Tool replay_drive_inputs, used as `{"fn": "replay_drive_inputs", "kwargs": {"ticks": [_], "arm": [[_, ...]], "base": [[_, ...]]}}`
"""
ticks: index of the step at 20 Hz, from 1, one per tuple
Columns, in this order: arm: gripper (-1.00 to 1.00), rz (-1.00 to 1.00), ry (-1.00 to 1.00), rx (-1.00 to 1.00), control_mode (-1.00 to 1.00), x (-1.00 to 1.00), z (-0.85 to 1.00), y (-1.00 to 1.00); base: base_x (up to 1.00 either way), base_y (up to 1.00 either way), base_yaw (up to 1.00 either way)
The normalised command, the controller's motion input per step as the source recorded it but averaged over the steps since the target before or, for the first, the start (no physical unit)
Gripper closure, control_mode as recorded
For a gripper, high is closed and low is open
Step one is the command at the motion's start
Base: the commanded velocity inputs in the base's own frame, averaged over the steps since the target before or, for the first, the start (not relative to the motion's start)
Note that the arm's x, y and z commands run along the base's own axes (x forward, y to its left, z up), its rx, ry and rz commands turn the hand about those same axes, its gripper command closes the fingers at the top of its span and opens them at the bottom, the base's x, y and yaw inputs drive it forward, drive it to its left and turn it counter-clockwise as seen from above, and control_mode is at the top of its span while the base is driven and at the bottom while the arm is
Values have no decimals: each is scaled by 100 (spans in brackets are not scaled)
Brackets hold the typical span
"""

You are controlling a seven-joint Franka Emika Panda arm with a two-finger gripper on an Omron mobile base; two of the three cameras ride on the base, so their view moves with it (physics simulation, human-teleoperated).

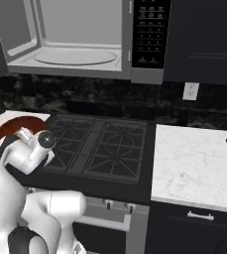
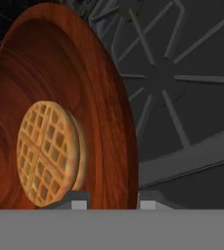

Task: Open the microwave, place the bowl with waffle inside the microwave, then close the microwave door and turn it on.

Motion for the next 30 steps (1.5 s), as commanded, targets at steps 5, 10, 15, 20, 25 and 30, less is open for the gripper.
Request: {"fn": "replay_drive_inputs", "kwargs": {"ticks": [5,10,15,20,25,30], "arm": [[100,-19,-1,1,-100,0,82,-21],[100,-22,-9,7,-100,-6,75,-36],[100,-5,-2,4,-100,-59,81,-26],[100,0,0,4,-100,-46,92,-45],[100,-1,0,4,-100,-16,100,-38],[100,-5,-2,5,-100,-10,100,-25]], "base": [[0,0,0],[0,0,0],[0,0,0],[0,0,0],[0,0,0],[0,0,0]]}}
